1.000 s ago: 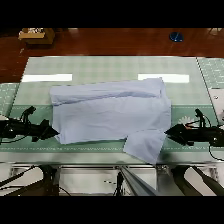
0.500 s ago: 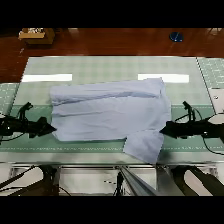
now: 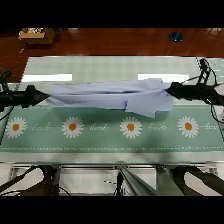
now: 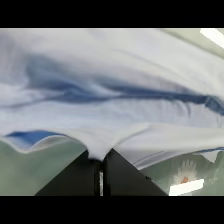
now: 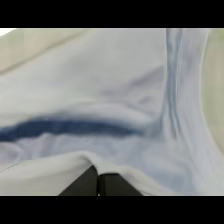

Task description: Fold the shirts.

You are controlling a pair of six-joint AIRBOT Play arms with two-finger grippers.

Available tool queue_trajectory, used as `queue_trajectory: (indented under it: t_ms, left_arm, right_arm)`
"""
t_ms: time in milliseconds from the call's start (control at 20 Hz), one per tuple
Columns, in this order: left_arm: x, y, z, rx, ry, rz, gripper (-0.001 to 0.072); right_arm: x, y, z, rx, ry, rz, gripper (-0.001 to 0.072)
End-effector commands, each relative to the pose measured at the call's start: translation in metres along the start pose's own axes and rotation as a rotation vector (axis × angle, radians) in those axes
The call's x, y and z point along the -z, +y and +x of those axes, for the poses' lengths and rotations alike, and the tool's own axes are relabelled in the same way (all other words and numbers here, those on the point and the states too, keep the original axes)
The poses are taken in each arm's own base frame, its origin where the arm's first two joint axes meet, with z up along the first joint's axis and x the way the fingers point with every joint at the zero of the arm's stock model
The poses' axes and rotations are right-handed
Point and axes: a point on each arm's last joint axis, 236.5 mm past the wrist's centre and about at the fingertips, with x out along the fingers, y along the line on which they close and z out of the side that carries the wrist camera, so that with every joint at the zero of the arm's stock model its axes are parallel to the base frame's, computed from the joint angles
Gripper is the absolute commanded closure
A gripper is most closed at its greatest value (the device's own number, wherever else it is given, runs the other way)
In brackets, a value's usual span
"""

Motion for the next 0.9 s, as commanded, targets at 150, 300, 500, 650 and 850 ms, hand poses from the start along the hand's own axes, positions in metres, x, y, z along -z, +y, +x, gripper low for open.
queue_trajectory:
  t_ms: [150, 300, 500, 650, 850]
  left_arm:
    - [-0.011, 0.016, 0.057, -0.003, 0.060, -0.067, 0.0688]
    - [-0.038, 0.020, 0.065, -0.001, 0.046, -0.056, 0.0688]
    - [-0.068, 0.028, 0.079, 0.000, 0.034, -0.095, 0.0688]
    - [-0.060, 0.042, 0.099, -0.003, 0.082, -0.130, 0.0687]
    - [-0.063, 0.059, 0.099, -0.014, 0.079, -0.163, 0.0240]
  right_arm:
    - [-0.067, -0.004, 0.079, 0.007, -0.052, 0.024, 0.0676]
    - [-0.090, -0.003, 0.092, 0.001, -0.083, 0.018, 0.0676]
    - [-0.087, -0.011, 0.110, 0.002, -0.064, 0.046, 0.0676]
    - [-0.072, -0.009, 0.127, 0.005, -0.028, 0.038, 0.0675]
    - [-0.077, -0.006, 0.119, 0.012, -0.042, -0.029, 0.0411]
